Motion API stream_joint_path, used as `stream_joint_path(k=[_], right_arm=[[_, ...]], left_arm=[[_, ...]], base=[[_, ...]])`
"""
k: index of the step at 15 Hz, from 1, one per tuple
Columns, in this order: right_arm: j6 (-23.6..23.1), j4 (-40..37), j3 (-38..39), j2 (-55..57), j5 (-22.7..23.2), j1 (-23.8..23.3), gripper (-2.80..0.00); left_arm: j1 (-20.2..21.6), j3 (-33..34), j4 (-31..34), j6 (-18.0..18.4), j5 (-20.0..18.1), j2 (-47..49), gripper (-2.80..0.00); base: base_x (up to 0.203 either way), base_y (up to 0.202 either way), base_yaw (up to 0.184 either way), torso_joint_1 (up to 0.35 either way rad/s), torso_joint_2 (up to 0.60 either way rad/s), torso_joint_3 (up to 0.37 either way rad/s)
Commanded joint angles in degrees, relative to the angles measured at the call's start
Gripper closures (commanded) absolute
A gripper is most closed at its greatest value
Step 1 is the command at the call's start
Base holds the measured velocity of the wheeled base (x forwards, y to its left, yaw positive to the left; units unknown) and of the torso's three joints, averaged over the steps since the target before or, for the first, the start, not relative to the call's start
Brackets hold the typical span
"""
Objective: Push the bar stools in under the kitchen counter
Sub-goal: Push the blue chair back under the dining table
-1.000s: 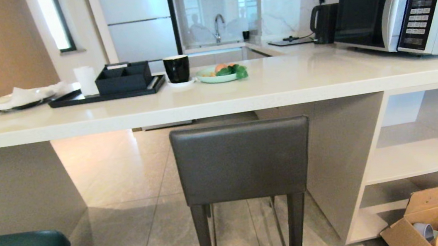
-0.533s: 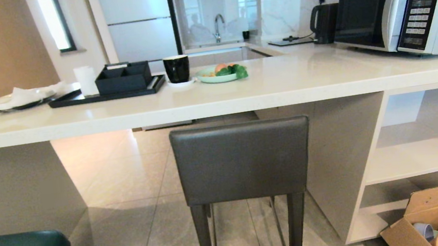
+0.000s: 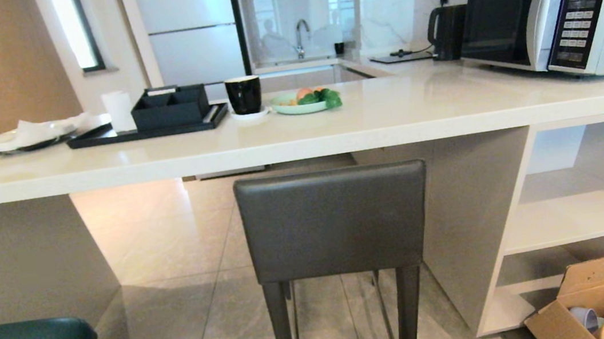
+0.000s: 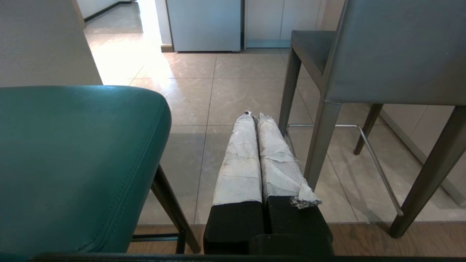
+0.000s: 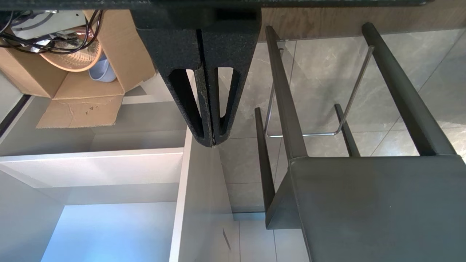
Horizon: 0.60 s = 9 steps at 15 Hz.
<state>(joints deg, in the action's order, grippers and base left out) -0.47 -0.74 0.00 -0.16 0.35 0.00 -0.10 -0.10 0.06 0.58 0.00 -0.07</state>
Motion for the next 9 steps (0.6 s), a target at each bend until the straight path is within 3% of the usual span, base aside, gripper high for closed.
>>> stream_joint_path(k=[1, 3, 9], right_arm=[[-0.1, 0.0, 0.0, 0.1, 0.1, 0.0, 0.0], [-0.1, 0.0, 0.0, 0.1, 0.0, 0.0, 0.0], [0.0, 0.0, 0.0, 0.2, 0.0, 0.0, 0.0]], left_arm=[[0.0, 0.0, 0.0, -0.1, 0.0, 0.2, 0.0], [0.0, 0.0, 0.0, -0.1, 0.1, 0.2, 0.0], [0.0, 0.0, 0.0, -0.1, 0.1, 0.2, 0.0]], base=[[0.0, 0.0, 0.0, 0.0, 0.0, 0.0], [-0.112, 0.0, 0.0, 0.009, 0.01, 0.001], [-0.198, 0.0, -0.001, 0.0, 0.0, 0.003]])
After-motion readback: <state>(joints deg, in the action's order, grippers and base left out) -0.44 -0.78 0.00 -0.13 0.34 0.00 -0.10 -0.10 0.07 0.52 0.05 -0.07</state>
